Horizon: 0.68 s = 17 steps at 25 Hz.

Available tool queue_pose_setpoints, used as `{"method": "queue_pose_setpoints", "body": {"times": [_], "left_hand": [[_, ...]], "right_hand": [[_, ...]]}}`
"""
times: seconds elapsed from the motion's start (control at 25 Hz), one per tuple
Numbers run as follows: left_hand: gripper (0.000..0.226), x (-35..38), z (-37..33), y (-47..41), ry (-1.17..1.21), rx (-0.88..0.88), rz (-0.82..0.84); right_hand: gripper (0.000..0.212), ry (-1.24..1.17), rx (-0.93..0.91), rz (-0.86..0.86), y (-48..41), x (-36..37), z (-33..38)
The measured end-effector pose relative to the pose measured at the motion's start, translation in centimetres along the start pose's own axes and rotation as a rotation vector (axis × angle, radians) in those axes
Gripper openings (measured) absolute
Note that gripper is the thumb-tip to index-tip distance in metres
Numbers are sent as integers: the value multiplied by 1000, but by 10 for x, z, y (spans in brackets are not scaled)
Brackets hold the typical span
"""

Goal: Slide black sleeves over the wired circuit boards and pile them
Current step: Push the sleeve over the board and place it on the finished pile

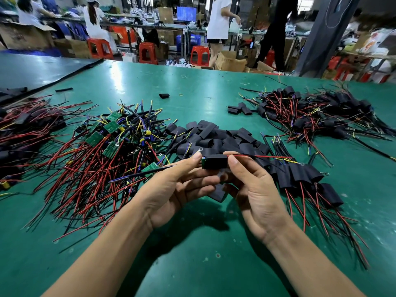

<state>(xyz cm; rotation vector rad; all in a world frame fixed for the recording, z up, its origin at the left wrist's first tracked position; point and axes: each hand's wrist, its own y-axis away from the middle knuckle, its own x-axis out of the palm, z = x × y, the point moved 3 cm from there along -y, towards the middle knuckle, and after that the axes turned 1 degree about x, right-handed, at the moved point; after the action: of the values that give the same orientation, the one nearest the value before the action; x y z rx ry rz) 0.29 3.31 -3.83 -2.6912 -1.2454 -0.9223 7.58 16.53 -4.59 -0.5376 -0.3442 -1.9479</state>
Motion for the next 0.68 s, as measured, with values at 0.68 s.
{"method": "queue_pose_setpoints", "body": {"times": [0.68], "left_hand": [[33, 1, 2, -1, 45, -79, 34]], "right_hand": [[29, 58, -27, 146, 2, 5, 2]]}}
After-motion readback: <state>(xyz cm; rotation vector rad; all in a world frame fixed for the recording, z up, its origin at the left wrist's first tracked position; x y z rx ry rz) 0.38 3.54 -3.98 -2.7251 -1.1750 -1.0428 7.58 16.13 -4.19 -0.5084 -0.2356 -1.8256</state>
